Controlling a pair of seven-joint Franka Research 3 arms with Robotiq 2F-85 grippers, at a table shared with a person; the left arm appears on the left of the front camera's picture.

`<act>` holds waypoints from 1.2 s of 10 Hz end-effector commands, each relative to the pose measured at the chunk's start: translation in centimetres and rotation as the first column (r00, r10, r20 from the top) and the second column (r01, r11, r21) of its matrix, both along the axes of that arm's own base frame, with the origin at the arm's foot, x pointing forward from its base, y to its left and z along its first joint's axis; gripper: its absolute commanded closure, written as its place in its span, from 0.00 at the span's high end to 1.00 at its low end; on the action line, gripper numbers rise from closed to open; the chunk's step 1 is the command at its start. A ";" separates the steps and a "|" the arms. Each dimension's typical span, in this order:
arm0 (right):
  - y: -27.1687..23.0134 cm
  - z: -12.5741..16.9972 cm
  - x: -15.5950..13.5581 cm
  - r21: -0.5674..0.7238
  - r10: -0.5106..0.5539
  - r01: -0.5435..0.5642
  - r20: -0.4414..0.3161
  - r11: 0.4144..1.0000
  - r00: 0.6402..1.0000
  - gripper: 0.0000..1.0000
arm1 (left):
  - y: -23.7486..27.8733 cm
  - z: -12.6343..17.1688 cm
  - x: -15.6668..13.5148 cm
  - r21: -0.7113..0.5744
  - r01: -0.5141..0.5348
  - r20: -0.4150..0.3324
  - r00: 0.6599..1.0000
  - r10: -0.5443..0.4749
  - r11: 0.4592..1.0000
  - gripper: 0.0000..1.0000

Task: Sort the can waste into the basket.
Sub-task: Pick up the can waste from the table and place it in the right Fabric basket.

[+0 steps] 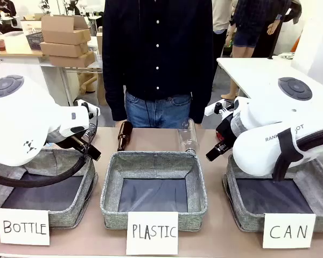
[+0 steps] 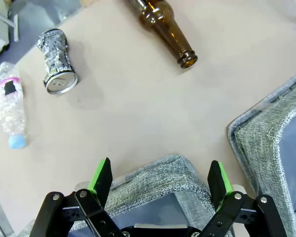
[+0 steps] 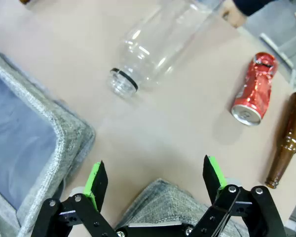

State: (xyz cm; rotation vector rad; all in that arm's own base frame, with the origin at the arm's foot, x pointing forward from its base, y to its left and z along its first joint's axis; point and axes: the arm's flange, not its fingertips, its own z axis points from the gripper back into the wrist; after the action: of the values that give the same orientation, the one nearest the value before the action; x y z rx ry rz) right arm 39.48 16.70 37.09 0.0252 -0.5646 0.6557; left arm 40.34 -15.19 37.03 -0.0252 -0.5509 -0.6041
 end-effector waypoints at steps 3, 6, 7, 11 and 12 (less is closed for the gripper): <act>0.0 0.0 0.0 0.000 0.000 0.000 0.000 1.000 1.000 1.00 | 0.0 0.0 0.0 0.000 0.000 0.000 1.000 0.000 1.000 1.00; 0.0 0.0 0.0 0.000 0.000 0.000 0.000 1.000 1.000 1.00 | 0.0 0.0 0.0 0.000 0.000 0.000 1.000 0.000 1.000 1.00; 0.0 0.0 0.0 0.000 0.000 0.000 0.000 1.000 1.000 1.00 | 0.0 0.0 0.0 0.000 0.000 0.000 1.000 0.000 1.000 1.00; 0.0 0.0 0.0 0.000 0.000 0.000 0.000 1.000 1.000 1.00 | 0.0 0.0 0.0 0.000 0.000 0.000 1.000 0.000 1.000 1.00; -0.6 3.8 -1.8 0.022 0.027 -0.027 -0.006 0.999 1.000 1.00 | 0.0 0.0 0.0 0.000 -0.001 0.000 1.000 0.001 1.000 1.00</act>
State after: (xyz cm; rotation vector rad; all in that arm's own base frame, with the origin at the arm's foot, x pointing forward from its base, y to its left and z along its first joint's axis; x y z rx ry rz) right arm 39.28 16.79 37.88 0.0274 -0.5679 0.6584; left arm 40.35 -15.18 37.02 -0.0253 -0.5507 -0.6033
